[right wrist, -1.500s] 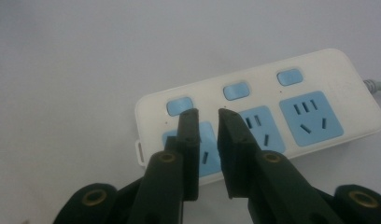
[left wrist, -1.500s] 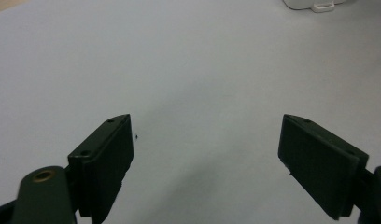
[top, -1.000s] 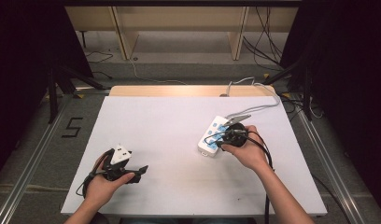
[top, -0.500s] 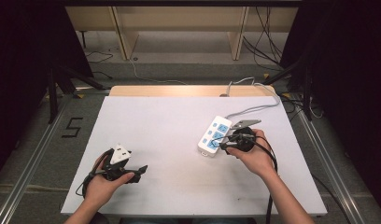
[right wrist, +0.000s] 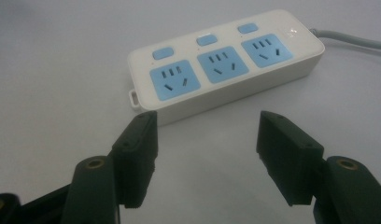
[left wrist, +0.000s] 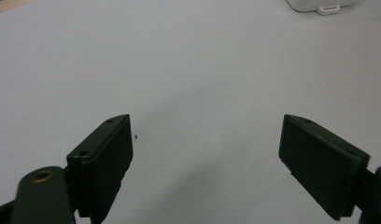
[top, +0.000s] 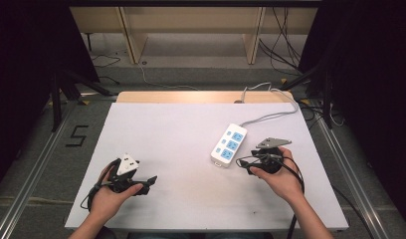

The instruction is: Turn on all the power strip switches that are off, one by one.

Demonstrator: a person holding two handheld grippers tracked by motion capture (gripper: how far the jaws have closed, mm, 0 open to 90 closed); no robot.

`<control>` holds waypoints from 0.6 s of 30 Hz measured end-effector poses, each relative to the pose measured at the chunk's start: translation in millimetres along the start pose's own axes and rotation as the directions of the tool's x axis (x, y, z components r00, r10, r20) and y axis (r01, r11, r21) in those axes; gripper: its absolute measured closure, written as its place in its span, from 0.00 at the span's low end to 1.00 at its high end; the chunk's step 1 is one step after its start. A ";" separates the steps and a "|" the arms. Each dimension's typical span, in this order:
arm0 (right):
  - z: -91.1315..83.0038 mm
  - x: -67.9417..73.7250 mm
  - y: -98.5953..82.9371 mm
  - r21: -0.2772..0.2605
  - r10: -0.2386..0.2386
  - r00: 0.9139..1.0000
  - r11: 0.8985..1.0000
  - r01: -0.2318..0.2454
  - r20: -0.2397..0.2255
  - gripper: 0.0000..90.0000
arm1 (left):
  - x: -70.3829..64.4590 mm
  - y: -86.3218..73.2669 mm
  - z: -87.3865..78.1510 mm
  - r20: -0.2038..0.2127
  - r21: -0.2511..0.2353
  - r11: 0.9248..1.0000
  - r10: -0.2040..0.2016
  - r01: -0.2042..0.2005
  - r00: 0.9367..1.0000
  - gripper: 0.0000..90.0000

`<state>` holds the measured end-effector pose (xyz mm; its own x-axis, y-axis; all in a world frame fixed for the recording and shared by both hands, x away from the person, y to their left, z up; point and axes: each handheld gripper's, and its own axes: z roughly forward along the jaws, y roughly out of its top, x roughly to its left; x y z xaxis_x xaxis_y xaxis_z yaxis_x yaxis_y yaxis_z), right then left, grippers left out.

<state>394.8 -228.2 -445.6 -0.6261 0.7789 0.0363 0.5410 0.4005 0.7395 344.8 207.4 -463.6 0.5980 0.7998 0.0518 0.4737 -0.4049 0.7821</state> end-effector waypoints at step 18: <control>-18.3 6.7 -38.1 -0.151 0.025 0.999 0.988 -0.028 -0.020 0.40 | 3.6 0.0 0.2 -0.009 -0.002 1.000 0.003 -0.003 1.000 0.19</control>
<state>359.7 -247.1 -461.2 -0.6238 0.7786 0.0684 0.4674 0.3014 0.8311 347.1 210.2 -463.5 0.5936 0.8025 0.0596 0.4705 -0.4062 0.7833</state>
